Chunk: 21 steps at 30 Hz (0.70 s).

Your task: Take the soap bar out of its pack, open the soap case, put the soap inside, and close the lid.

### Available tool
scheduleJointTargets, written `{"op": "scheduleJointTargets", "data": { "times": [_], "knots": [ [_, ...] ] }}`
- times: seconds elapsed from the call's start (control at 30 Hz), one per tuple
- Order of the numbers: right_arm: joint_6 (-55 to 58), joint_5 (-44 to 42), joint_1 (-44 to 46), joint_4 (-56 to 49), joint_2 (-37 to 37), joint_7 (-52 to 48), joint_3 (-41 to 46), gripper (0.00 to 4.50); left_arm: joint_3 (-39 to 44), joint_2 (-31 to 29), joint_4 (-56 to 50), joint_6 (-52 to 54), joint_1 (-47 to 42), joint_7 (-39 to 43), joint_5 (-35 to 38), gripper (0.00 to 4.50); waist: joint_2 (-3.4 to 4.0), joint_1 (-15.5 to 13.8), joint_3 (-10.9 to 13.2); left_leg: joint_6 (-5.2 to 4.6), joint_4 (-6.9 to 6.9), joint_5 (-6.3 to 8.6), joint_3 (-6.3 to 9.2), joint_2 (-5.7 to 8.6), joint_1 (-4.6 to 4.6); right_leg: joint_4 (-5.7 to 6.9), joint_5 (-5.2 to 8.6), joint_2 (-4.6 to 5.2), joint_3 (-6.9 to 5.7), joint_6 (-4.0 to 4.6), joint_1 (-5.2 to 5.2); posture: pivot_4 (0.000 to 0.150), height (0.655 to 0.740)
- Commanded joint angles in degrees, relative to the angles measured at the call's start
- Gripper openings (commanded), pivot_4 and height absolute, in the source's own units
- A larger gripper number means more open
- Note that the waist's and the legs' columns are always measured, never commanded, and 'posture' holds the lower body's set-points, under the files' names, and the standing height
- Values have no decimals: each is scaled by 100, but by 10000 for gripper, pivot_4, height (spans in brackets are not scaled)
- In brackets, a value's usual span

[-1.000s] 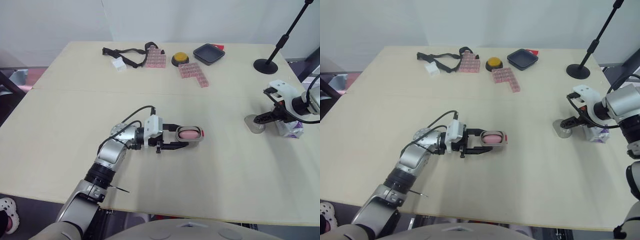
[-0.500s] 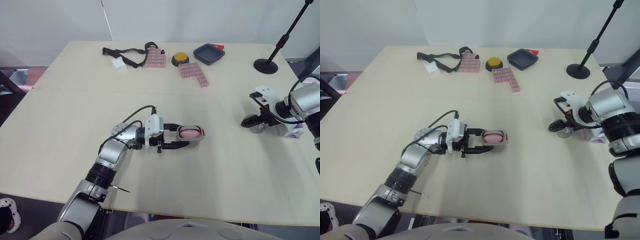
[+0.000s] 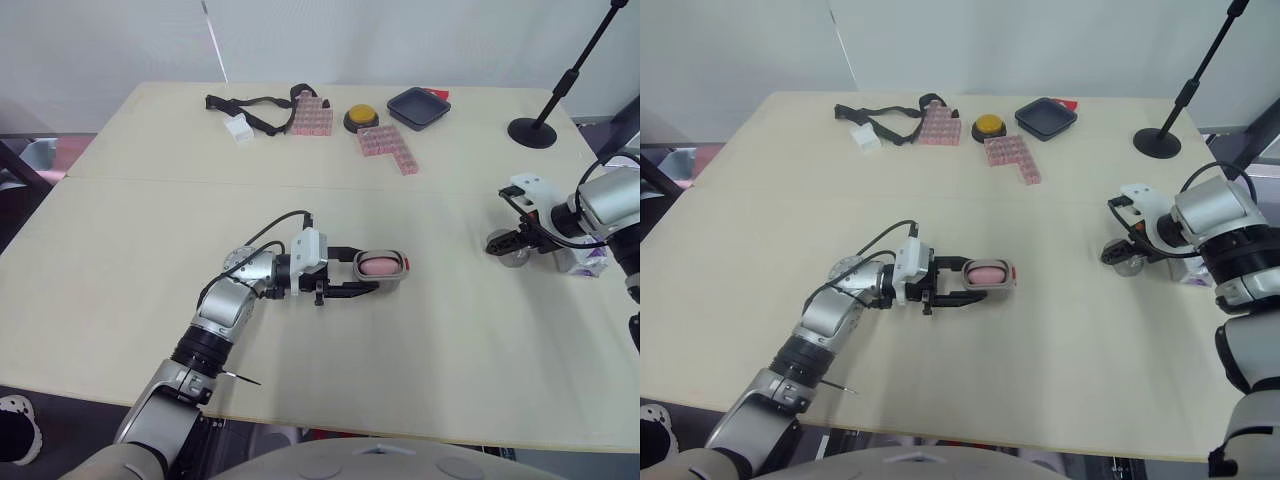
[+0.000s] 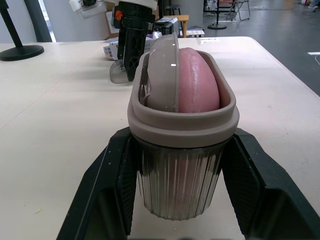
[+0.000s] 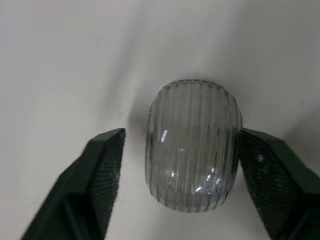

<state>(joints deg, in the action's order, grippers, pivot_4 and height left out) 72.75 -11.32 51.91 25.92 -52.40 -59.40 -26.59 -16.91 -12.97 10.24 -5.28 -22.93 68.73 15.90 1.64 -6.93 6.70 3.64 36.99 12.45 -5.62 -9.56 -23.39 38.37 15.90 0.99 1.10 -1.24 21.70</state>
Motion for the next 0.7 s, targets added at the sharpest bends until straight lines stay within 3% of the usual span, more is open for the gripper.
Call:
{"op": "scheduleJointTargets", "data": {
  "times": [0.03,0.07,0.23,0.53,0.7],
  "knots": [
    [-38,135,-23,-148,-193,-67,-38,21909,19,-5,-185,-25,-57,-13,57,19252,0,0,0,0,0,0,0,0,0,0,0,0,0,0,0,1500,7400],
    [-49,152,-37,-172,-208,-82,-49,19782,19,-6,-186,-25,-57,-13,55,19252,0,-1,0,0,0,0,0,0,0,0,0,0,0,0,0,1500,7400],
    [-277,220,-121,-470,-353,-248,-111,19570,16,-9,-186,-19,-56,-10,46,19252,0,3,0,0,0,0,0,0,0,0,0,0,0,0,0,1500,7400],
    [-2505,435,141,-2175,-940,-1635,-171,19570,8,14,-167,13,-77,1,36,19252,0,22,0,-1,0,1,-1,-3,0,0,0,-1,0,0,0,1500,7400],
    [-2195,-130,564,-3294,-842,-2450,65,19570,-7,60,-57,-21,-135,0,-18,19252,-2,59,1,-2,0,1,0,-8,-1,7,0,-4,0,0,5,1500,7400]
  ]
}}
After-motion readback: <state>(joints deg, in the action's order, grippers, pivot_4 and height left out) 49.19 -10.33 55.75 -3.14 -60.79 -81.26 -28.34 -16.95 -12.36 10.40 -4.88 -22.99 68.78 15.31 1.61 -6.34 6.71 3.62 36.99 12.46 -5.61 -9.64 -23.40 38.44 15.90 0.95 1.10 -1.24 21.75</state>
